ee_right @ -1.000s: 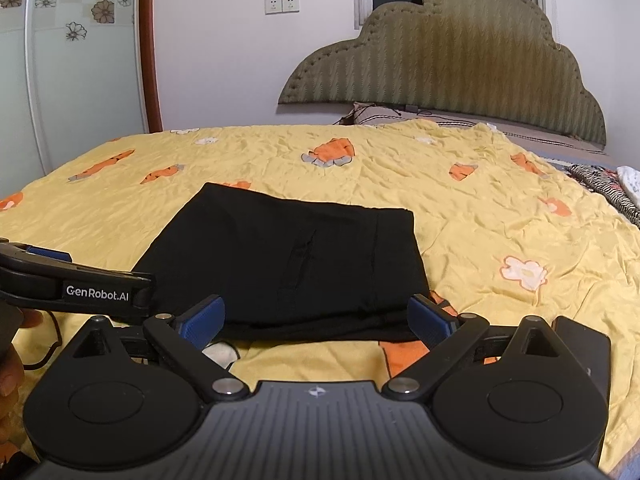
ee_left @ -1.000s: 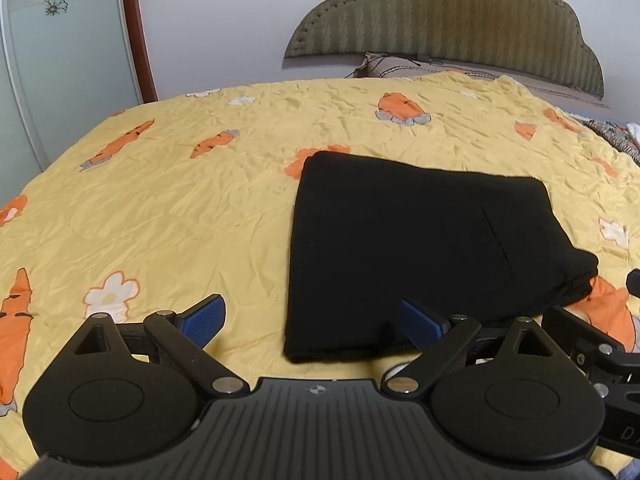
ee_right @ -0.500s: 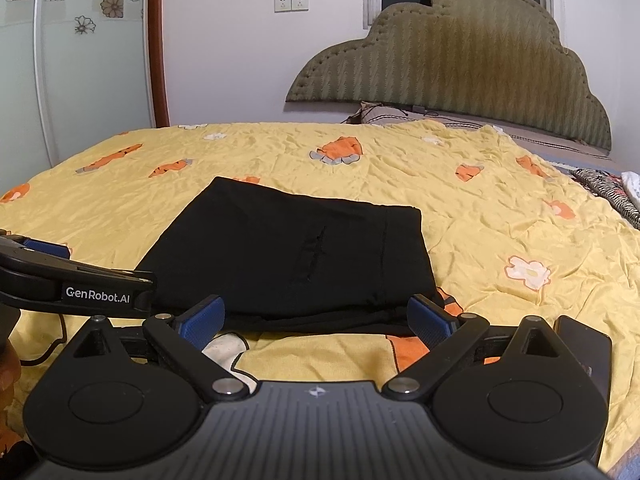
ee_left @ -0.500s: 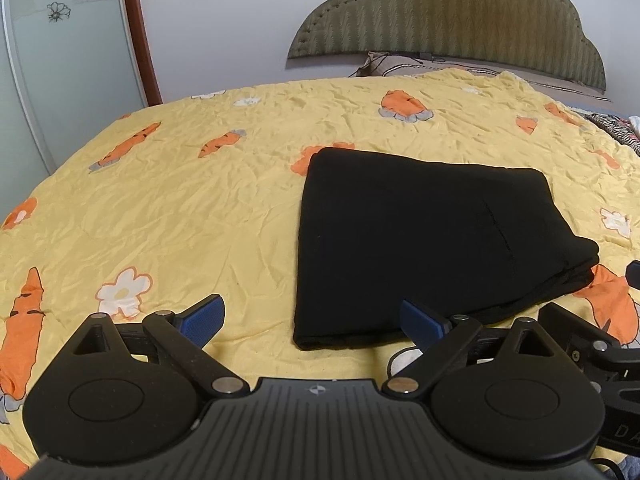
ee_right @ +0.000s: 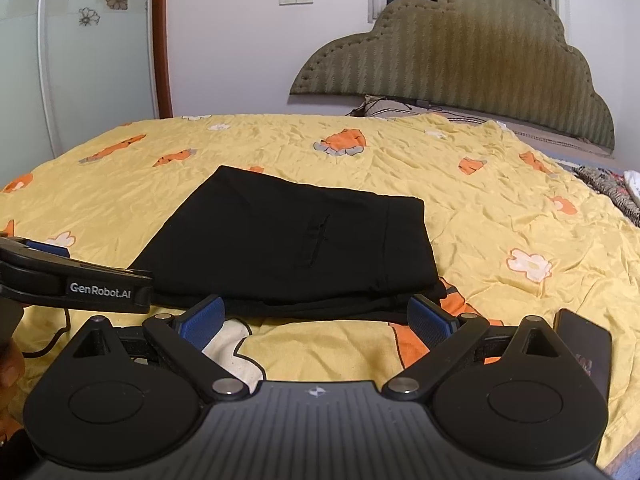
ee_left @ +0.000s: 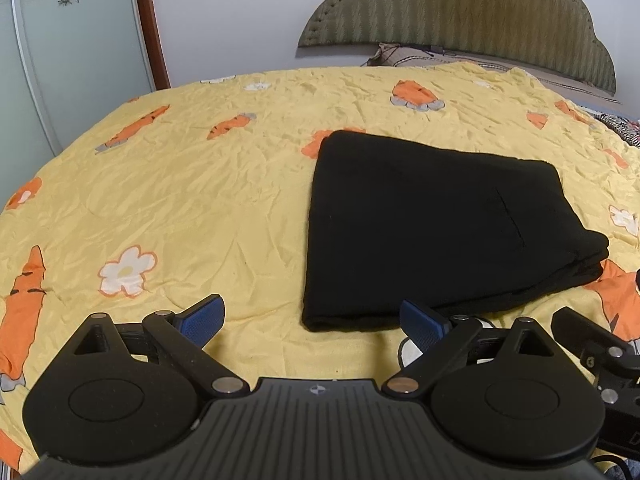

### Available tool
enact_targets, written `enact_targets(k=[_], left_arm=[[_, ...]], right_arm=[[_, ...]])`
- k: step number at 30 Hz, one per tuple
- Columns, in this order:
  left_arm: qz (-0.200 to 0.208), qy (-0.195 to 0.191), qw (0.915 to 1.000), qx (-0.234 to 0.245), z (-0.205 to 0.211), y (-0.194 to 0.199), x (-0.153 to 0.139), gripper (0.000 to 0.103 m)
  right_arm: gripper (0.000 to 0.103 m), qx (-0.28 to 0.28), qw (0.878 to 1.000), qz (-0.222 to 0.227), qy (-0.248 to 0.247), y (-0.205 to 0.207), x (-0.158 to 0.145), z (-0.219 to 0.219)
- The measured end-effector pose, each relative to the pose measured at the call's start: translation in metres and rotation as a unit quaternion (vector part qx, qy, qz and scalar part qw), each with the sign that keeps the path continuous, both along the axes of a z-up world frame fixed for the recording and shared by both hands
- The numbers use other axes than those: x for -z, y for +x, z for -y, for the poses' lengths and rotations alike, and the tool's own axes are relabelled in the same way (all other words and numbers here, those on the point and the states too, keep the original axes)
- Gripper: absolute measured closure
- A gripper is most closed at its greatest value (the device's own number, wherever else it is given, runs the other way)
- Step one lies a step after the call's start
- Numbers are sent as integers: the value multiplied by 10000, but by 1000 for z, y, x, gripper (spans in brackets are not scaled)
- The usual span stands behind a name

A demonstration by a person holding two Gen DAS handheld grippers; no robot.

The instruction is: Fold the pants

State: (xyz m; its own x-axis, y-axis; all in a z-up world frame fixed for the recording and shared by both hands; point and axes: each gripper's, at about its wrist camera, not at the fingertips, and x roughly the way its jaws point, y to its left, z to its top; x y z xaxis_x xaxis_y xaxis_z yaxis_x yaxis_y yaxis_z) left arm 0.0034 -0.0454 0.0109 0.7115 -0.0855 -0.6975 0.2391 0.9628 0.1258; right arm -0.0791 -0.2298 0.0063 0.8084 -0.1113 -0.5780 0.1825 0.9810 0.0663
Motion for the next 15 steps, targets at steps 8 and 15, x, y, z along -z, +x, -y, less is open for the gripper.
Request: enact_targets(k=[8,15], left_arm=[[26,56,10000,28,2,-3,0,7],[38,67,10000,4,3,-1,0,7]], right_arm=[[4,178,9988,361,279,-12,-12,13],[0,232,9994,-86,224,-1,8,20]])
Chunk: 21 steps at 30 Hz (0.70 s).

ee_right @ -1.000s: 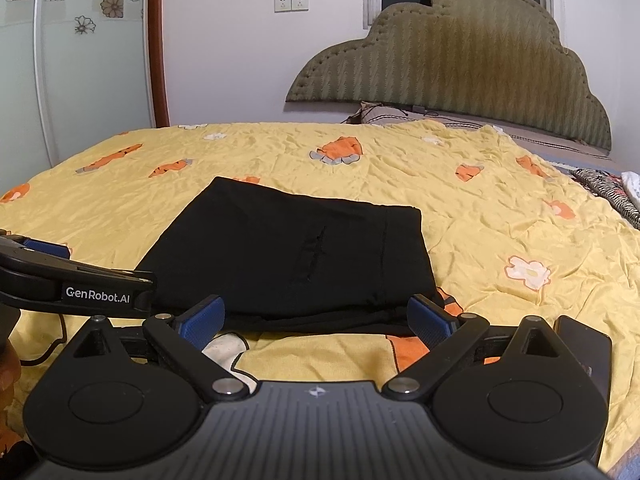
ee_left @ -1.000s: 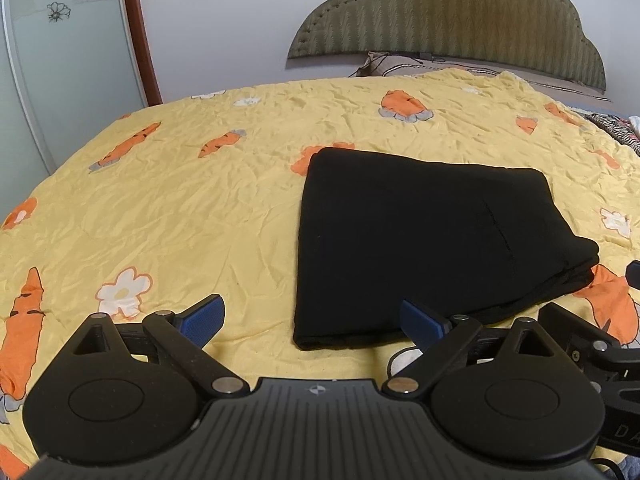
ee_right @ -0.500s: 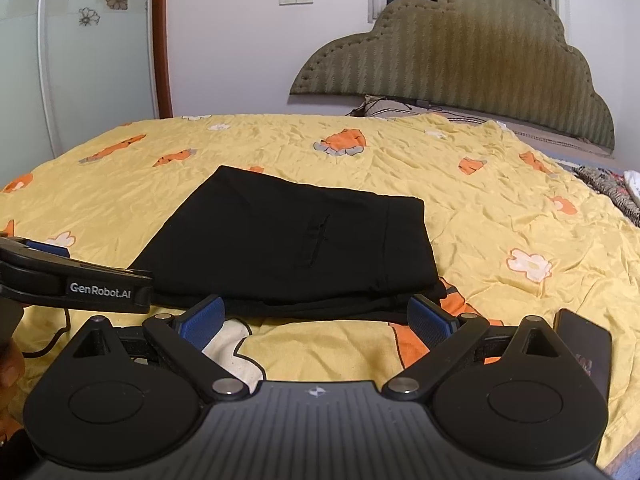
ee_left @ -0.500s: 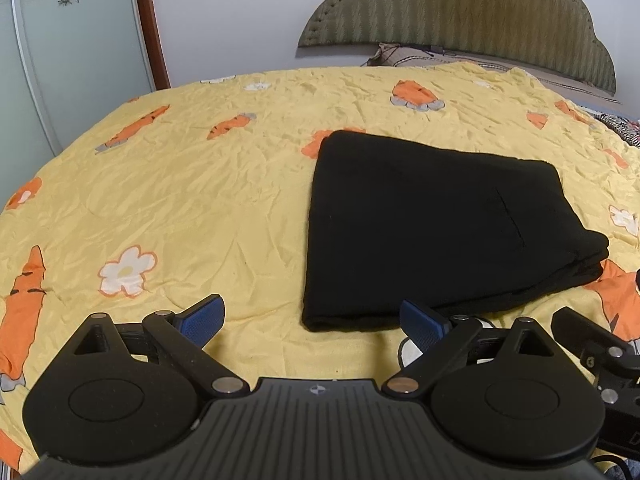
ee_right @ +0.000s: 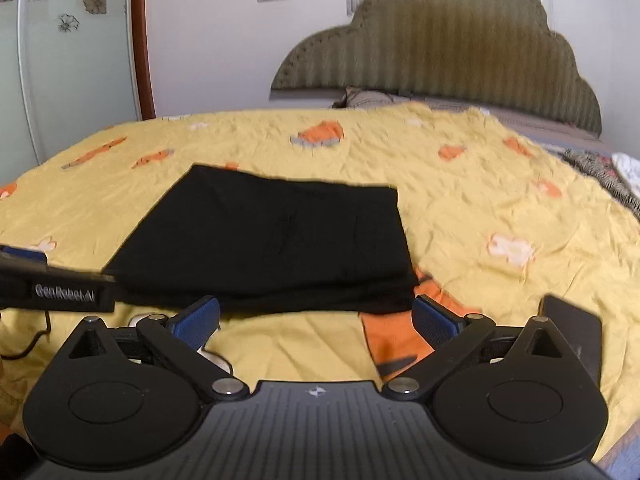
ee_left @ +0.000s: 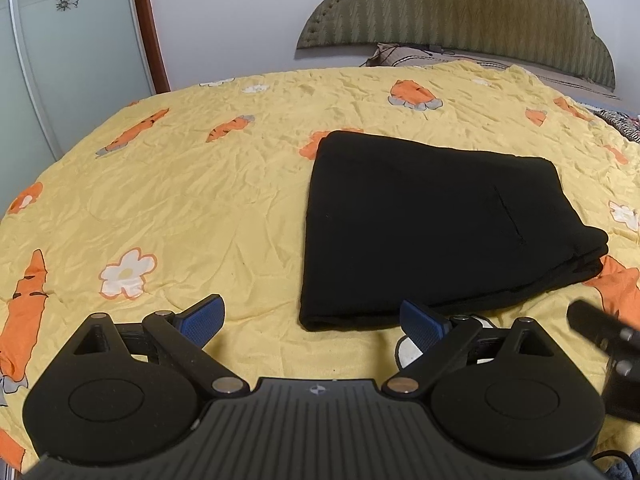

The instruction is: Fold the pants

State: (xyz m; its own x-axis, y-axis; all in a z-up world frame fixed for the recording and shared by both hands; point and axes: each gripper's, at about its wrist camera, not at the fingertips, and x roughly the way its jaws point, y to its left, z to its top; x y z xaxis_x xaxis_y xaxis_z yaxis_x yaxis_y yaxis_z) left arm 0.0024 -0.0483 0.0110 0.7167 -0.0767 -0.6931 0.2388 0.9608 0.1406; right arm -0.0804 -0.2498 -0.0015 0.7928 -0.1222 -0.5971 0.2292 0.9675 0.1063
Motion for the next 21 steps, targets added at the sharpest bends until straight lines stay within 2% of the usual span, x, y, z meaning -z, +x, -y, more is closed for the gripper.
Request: enact_targets(k=[2,5,21], left_arm=[[-17,-30,10000,-31,-1,1,0,7],[-43,-57,10000,-41,-3,0,1,7],[-45,-147,9999,-59,-6,-1,-1,7]], right_arm=[[0,-124,9998,80,115,-4,-1,1],[0,-190,9996,175,-69,-7,-5,-4],[0,-395,9988,110,-266,-5,-3,-16]])
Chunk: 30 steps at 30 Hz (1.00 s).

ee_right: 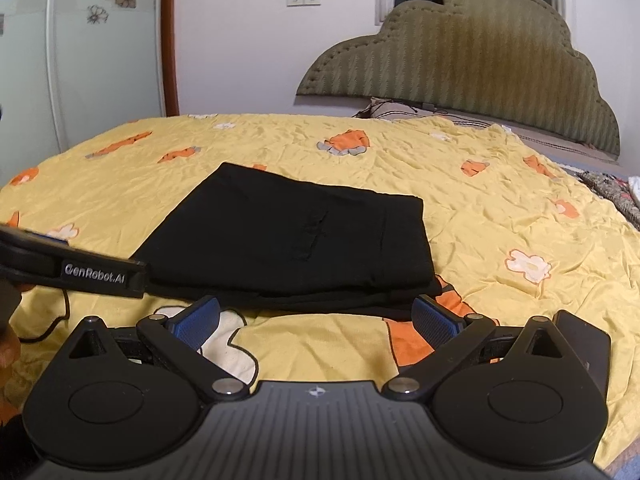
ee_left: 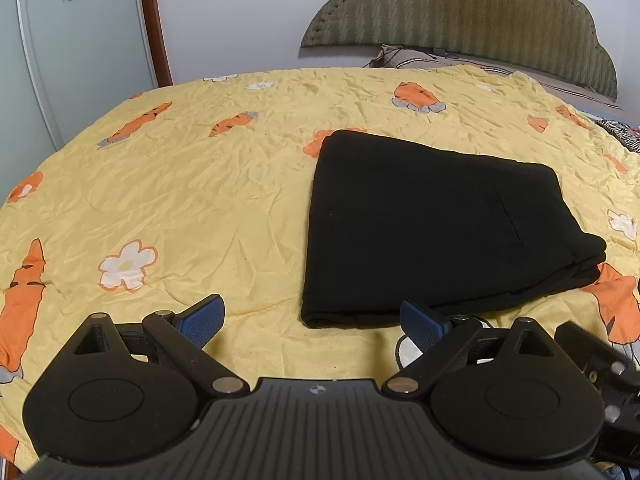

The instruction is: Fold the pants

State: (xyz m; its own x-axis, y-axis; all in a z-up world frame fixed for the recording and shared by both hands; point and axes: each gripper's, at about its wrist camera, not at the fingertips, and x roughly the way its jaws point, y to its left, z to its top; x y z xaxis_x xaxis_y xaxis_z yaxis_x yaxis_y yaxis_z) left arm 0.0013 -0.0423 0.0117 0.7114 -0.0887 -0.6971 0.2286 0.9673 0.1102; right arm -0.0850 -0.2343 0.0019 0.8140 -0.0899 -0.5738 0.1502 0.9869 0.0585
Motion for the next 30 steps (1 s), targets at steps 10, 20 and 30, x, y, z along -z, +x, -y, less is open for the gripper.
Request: enact_targets(k=[10,20,30], left_arm=[[14,98,9999,24,3,0,1,7],[16,130,9999,11,4,1,1,6],[-28,153,9999,1,3,2,3,6]], right_arm=[[0,63,9999,141,-40,-5,0,6],[0,-13,9999,123,-52,-5,1,5],[0,13,9999,147,-12,-4,1,6]])
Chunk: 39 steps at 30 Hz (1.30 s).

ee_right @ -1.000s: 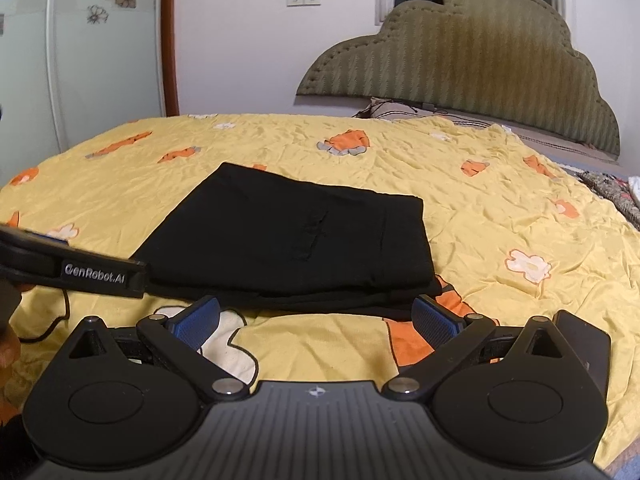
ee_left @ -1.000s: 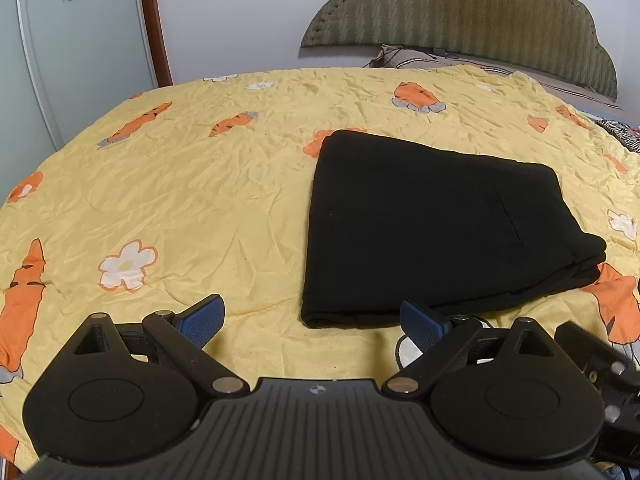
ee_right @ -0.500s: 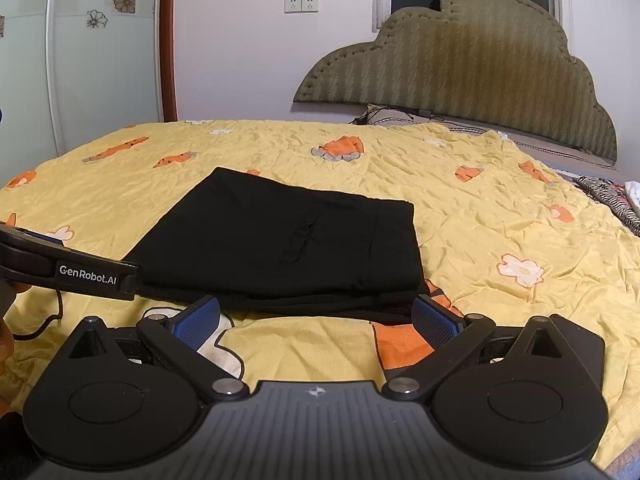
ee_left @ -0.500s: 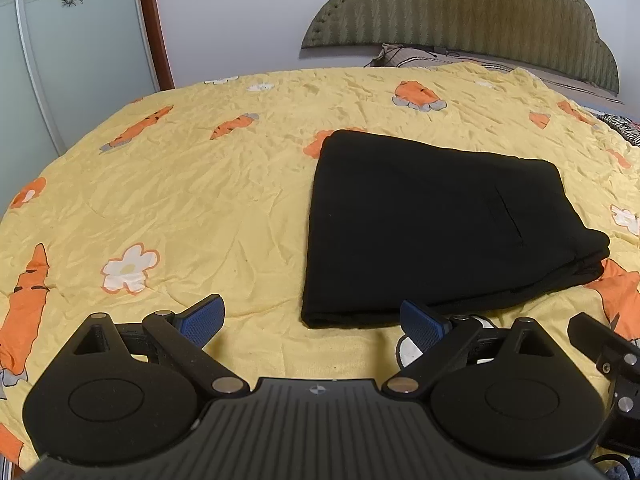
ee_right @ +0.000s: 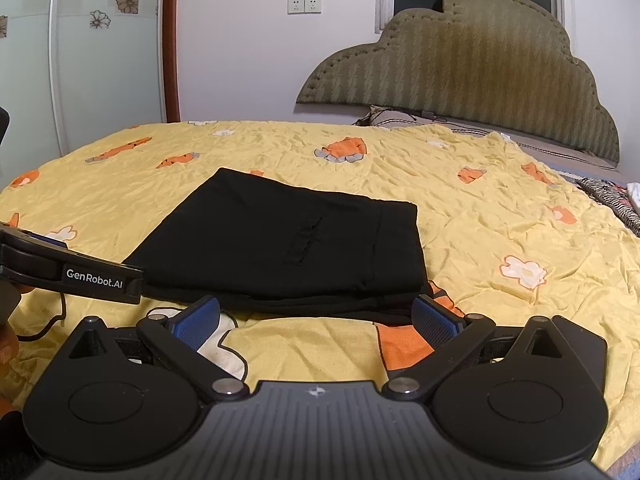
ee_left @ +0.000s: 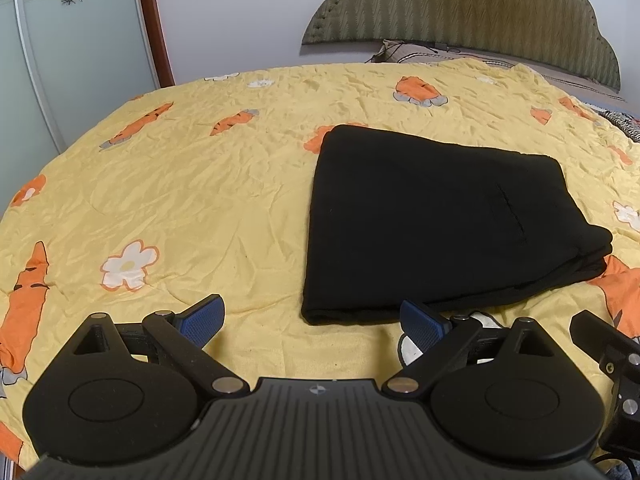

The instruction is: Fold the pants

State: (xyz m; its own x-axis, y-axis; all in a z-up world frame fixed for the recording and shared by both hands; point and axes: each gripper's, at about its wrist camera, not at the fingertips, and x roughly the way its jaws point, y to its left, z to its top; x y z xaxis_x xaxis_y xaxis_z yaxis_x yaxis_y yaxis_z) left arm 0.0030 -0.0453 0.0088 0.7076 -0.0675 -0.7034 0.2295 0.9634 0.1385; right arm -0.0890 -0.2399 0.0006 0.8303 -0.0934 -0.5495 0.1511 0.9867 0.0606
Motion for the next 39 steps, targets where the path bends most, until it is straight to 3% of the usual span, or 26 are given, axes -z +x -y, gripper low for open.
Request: enact_targets(k=[39], left_arm=[[-60,-41,10000,-43,0,-2,0,6]], right_arm=[[0,-38,9999,104,-28,-3,-3,0]])
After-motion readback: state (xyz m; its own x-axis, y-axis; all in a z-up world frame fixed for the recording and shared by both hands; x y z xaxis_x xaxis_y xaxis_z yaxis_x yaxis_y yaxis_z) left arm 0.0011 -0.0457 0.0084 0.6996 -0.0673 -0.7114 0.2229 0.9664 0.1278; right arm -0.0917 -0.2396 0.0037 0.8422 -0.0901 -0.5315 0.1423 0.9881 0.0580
